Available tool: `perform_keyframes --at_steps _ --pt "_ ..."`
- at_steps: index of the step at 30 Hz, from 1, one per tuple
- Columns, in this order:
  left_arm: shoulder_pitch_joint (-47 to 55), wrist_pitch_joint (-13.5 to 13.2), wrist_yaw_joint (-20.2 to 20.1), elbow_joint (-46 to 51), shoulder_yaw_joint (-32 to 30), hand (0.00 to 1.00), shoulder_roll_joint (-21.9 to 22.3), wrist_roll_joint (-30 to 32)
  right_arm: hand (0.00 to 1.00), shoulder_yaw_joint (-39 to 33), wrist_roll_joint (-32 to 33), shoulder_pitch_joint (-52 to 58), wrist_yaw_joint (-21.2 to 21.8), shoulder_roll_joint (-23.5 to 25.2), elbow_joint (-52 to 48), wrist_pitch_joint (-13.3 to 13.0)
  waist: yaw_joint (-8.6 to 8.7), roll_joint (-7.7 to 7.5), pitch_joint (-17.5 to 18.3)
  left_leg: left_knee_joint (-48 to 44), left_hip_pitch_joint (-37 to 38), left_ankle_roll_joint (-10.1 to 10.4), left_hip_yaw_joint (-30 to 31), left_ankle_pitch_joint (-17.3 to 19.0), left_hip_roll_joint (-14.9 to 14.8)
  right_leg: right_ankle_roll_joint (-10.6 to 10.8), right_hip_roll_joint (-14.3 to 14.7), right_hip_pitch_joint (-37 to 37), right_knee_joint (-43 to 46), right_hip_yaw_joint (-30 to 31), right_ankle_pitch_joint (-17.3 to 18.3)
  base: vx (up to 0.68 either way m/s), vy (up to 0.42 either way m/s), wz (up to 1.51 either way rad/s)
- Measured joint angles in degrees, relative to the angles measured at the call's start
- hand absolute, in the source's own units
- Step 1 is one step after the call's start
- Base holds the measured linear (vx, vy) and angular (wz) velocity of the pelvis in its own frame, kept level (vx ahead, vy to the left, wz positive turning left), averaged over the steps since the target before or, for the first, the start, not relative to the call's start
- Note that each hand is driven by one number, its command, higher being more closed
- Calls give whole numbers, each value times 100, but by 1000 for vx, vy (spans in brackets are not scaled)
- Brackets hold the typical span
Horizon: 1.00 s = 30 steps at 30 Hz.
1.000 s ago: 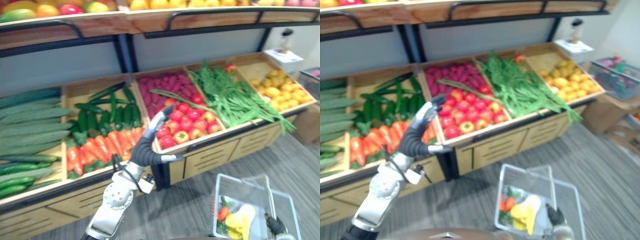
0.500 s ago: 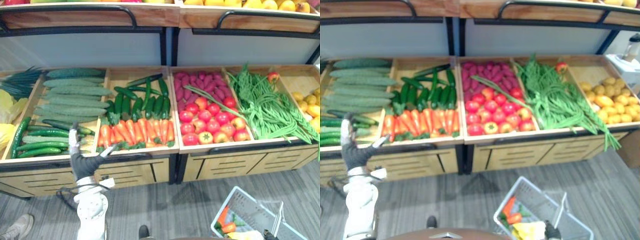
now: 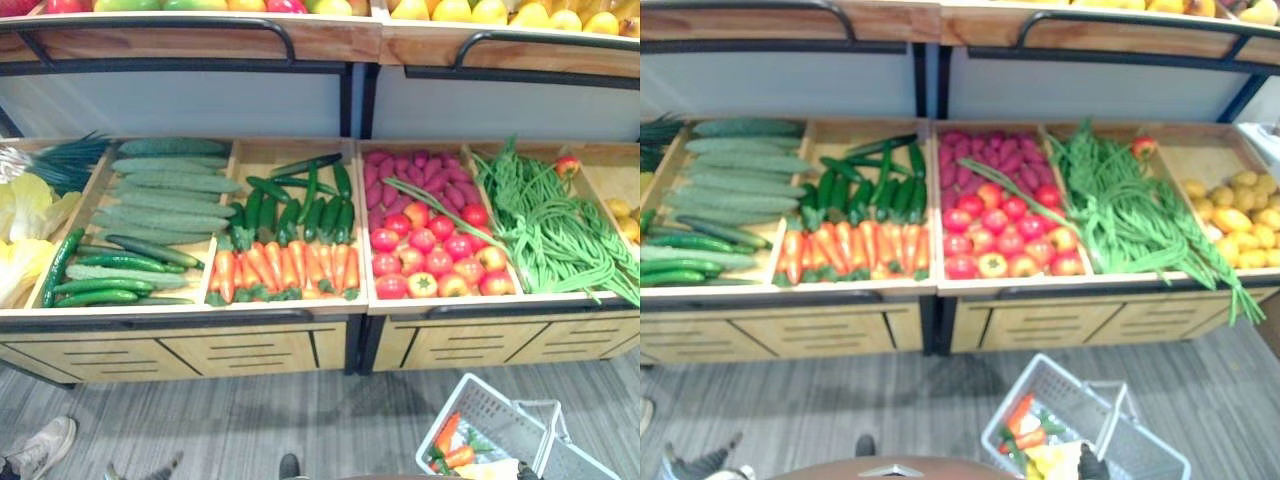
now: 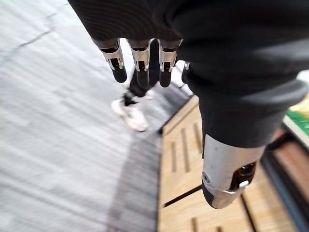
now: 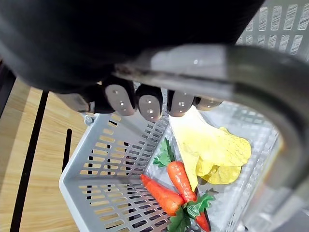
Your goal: Pick vegetable in the basket
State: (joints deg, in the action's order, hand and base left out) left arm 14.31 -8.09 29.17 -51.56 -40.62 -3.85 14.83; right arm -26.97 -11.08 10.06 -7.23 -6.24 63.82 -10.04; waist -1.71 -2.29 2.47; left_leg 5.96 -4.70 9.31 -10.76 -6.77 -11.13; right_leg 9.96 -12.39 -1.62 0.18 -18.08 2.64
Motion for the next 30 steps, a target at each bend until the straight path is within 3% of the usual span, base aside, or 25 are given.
perform_keyframes --at_steps 4,8,14,17,22,30 --pt "17 181 -694 -991 -238 0 90 -977 100 -202 -3 -177 10 -18 218 21 18 16 -15 -3 193 34 -258 64 -25 -12 6 25 16 279 8 52 -9 -30" --pt "-54 324 -1403 -1213 495 0 279 -996 100 -166 -22 -227 22 -57 237 126 101 67 -54 -15 234 52 -290 94 -16 -15 -4 18 10 297 13 33 -9 -10" --pt "-293 308 -1922 -1234 1471 0 149 -1012 100 35 -21 -284 10 -107 236 135 189 82 -131 -6 218 78 -241 117 -3 13 -14 9 13 251 66 8 -3 2" --pt "-331 307 -2062 -1245 1826 0 83 -1020 100 110 -22 -321 23 -170 237 137 211 128 -185 -7 184 78 -108 118 19 36 -27 -26 23 156 100 18 -13 19" --pt "-362 314 -2122 -1351 2370 0 -75 -1023 100 99 -22 -415 31 -192 239 207 314 127 -268 -9 192 84 189 122 45 31 -84 -64 485 -35 443 35 -26 30" --pt "-395 311 -2205 -1348 2927 0 -240 -1024 100 106 -22 -602 155 -172 347 235 307 80 -385 1 349 132 9 217 28 -44 -64 -72 490 365 510 11 -3 -10"
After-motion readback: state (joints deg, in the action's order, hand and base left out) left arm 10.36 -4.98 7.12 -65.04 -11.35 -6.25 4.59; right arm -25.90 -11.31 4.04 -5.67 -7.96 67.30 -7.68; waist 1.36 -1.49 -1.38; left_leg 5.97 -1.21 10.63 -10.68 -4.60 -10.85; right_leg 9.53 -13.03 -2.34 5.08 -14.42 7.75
